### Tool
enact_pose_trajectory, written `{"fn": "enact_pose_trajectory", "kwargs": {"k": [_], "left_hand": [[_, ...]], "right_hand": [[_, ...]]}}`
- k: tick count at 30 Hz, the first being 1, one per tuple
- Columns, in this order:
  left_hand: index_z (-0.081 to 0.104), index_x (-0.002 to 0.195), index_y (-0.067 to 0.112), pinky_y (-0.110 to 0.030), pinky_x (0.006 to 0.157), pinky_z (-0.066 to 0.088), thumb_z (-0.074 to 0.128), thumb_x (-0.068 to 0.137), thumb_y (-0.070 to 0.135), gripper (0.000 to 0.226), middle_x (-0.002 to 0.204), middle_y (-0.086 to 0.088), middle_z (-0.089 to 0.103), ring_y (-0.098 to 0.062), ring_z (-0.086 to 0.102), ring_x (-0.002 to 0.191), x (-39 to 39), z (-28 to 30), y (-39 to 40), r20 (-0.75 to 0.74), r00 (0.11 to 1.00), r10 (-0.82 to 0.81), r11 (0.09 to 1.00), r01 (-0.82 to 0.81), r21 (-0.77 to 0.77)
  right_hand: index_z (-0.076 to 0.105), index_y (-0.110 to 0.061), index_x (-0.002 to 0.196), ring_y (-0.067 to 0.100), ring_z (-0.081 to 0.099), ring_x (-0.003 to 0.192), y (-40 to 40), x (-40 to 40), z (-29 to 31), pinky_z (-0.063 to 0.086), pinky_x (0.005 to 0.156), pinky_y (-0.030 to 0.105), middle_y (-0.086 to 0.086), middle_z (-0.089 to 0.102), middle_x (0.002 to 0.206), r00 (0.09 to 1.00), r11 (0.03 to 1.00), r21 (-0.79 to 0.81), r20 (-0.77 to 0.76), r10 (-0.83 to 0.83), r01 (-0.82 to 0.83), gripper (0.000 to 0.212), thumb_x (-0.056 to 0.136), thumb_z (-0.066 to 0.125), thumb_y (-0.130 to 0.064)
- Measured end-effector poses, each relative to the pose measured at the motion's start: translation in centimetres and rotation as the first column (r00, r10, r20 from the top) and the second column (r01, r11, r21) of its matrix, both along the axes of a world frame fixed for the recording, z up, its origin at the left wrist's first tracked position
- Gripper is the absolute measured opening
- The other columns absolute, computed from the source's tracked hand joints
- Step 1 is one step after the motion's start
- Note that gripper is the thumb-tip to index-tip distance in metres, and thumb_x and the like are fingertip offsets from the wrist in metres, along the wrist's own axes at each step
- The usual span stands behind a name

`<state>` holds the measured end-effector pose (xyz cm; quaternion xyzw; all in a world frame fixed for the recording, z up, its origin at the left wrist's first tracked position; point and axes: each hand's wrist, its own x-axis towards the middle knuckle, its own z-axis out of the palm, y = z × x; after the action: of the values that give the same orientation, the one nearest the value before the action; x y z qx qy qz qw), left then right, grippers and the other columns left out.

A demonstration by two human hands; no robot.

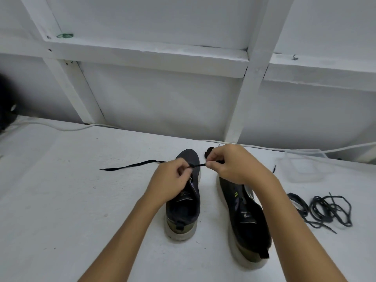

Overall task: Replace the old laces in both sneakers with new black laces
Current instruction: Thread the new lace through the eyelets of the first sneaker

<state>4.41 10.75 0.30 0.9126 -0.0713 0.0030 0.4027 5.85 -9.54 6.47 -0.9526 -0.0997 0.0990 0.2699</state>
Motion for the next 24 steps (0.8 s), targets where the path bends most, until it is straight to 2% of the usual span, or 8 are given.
{"fn": "enact_pose_trajectory", "kwargs": {"k": [3,5,9,12,14,17,21,24], "left_hand": [[0.058,0.086,0.017,-0.027,0.06,0.044,0.051,0.095,0.02,0.012,0.085,0.0,0.068,-0.014,0.059,0.07,-0.3,-0.2,0.7,-0.155,0.915,0.372,0.889,-0.399,-0.224],[0.058,0.097,0.02,-0.02,0.063,0.042,0.049,0.097,0.016,0.011,0.1,0.003,0.068,-0.011,0.061,0.082,-0.7,-0.7,1.5,-0.189,0.881,0.434,0.844,-0.471,-0.258],[0.054,0.131,0.036,-0.009,0.084,0.044,0.047,0.089,-0.005,0.06,0.119,0.019,0.061,0.001,0.058,0.11,-1.0,-0.6,1.3,-0.041,0.997,0.068,0.966,-0.076,-0.246],[0.055,0.137,0.039,-0.011,0.085,0.047,0.056,0.093,0.006,0.055,0.117,0.018,0.062,0.0,0.063,0.088,-0.5,0.4,0.0,-0.035,0.992,-0.125,0.955,0.111,-0.275],[0.062,0.129,0.041,-0.012,0.073,0.045,0.065,0.094,0.023,0.039,0.1,0.015,0.063,-0.002,0.055,0.071,-0.1,0.8,-0.6,0.03,0.988,-0.154,0.97,0.157,-0.184],[0.076,0.101,0.035,-0.021,0.07,0.047,0.069,0.092,0.031,0.012,0.085,0.01,0.064,-0.007,0.058,0.075,0.4,0.9,-0.7,0.093,0.983,-0.156,0.977,0.167,-0.13],[0.074,0.114,0.038,-0.026,0.072,0.049,0.073,0.088,0.034,0.026,0.078,0.009,0.061,-0.008,0.059,0.077,0.5,0.5,-0.4,0.114,0.986,-0.118,0.98,0.134,-0.149],[0.076,0.106,0.039,-0.033,0.071,0.05,0.072,0.089,0.034,0.018,0.081,0.008,0.064,-0.011,0.062,0.079,0.4,0.5,-0.6,0.161,0.982,-0.102,0.983,0.125,-0.137]], "right_hand": [[0.073,-0.031,0.09,0.009,0.062,0.082,-2.0,-0.2,0.4,0.05,0.073,0.03,-0.014,0.066,0.084,0.998,0.995,-0.092,-0.056,-0.04,0.035,0.014,0.097,0.062,-0.032],[0.071,-0.033,0.083,0.01,0.062,0.078,-2.9,-0.3,0.3,0.047,0.069,0.028,-0.013,0.066,0.081,0.996,0.994,-0.083,-0.058,-0.073,0.068,0.017,0.098,0.062,-0.032],[0.073,-0.029,0.087,0.005,0.061,0.075,-2.1,-0.6,0.7,0.045,0.066,0.023,-0.013,0.067,0.078,0.998,0.999,0.0,-0.038,-0.046,0.046,0.015,0.099,0.063,-0.031],[0.07,-0.027,0.084,0.006,0.057,0.069,-0.7,-0.7,1.0,0.043,0.063,0.023,-0.011,0.065,0.074,1.0,1.0,0.024,-0.026,0.008,-0.008,0.016,0.098,0.064,-0.03],[0.069,-0.031,0.083,0.008,0.057,0.068,-0.2,-0.7,1.1,0.045,0.063,0.026,-0.009,0.065,0.073,0.999,0.999,0.03,-0.024,0.027,-0.027,0.016,0.098,0.064,-0.031],[0.07,-0.033,0.084,0.011,0.059,0.072,0.0,-0.8,1.1,0.049,0.069,0.031,-0.009,0.066,0.075,0.999,0.999,0.029,-0.026,0.036,-0.035,0.015,0.098,0.065,-0.032],[0.066,-0.037,0.08,0.015,0.062,0.078,0.1,-0.9,1.1,0.051,0.074,0.033,-0.006,0.068,0.081,0.999,0.999,0.032,-0.03,0.042,-0.041,0.018,0.098,0.064,-0.032],[0.066,-0.036,0.081,0.019,0.063,0.078,0.3,-0.9,1.2,0.052,0.072,0.033,-0.002,0.07,0.081,0.998,0.998,0.031,-0.047,0.048,-0.046,0.018,0.098,0.064,-0.033]]}}
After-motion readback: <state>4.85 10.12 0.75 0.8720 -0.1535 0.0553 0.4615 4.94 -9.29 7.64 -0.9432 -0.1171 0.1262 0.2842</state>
